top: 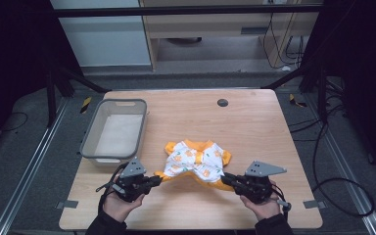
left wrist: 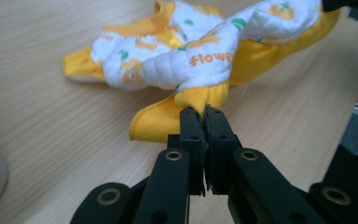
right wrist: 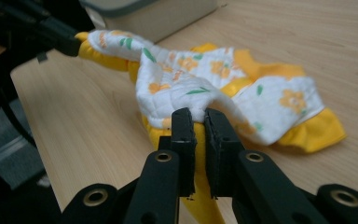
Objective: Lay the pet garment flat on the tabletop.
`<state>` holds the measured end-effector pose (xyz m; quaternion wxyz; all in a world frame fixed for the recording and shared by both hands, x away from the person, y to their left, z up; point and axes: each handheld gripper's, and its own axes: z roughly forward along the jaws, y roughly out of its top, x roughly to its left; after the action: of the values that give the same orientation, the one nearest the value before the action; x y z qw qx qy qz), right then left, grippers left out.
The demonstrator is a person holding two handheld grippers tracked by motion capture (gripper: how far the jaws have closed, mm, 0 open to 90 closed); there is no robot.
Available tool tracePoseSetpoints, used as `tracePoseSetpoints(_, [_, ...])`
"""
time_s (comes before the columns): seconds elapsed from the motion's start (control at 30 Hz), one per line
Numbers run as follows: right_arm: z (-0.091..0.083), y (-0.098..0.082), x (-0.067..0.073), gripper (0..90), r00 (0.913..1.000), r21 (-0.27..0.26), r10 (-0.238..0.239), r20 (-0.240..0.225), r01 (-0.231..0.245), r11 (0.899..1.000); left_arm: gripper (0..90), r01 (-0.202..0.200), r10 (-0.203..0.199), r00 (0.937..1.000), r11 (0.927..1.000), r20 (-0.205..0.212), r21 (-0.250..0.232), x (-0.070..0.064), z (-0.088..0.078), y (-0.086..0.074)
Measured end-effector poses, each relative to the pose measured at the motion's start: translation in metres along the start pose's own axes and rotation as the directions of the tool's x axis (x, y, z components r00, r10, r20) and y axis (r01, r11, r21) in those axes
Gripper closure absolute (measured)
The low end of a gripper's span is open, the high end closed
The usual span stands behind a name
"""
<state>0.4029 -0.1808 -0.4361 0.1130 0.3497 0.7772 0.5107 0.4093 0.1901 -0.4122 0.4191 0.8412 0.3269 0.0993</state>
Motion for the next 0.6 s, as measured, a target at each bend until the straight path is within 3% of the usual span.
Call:
tracePoseSetpoints(0.13, [0.013,0.013,-0.015,82.8,0.9977,0.019,0.056,0.038,-0.057,0.998,87.1,0.032,-0.032,0.9992,0.9994,-0.025,0.010,0.007,0.007,0.014])
tracePoseSetpoints(0.23, [0.035,0.018,-0.035,82.8,0.9896,0.048,0.096,0.107,-0.102,0.994,87.0,0.086,-0.084,0.9955,0.9957,-0.043,0.034,0.023,0.032,0.021])
tracePoseSetpoints(0.27, [0.042,0.017,-0.042,82.6,0.9858,0.052,0.107,0.130,-0.115,0.992,86.8,0.119,-0.116,0.9913,0.9918,-0.063,0.048,0.032,0.047,0.022])
tracePoseSetpoints(0.3, [0.053,0.015,-0.050,82.2,0.9776,0.065,0.120,0.173,-0.133,0.989,86.3,0.127,-0.123,0.9894,0.9906,-0.077,0.052,0.035,0.054,0.022])
tracePoseSetpoints(0.43, [0.073,0.004,-0.063,80.2,0.9647,0.086,0.097,0.245,-0.121,0.989,83.5,0.165,-0.156,0.9790,0.9841,-0.131,0.065,0.052,0.083,0.015])
tracePoseSetpoints(0.5, [0.079,0.000,-0.064,77.7,0.9602,0.107,0.062,0.272,-0.094,0.990,74.6,0.188,-0.179,0.9725,0.9812,-0.149,0.045,0.056,0.091,0.012])
tracePoseSetpoints(0.6, [0.082,-0.001,-0.064,73.3,0.9552,0.105,0.030,0.295,-0.063,0.992,66.1,0.192,-0.189,0.9712,0.9814,-0.145,0.009,0.059,0.093,0.009])
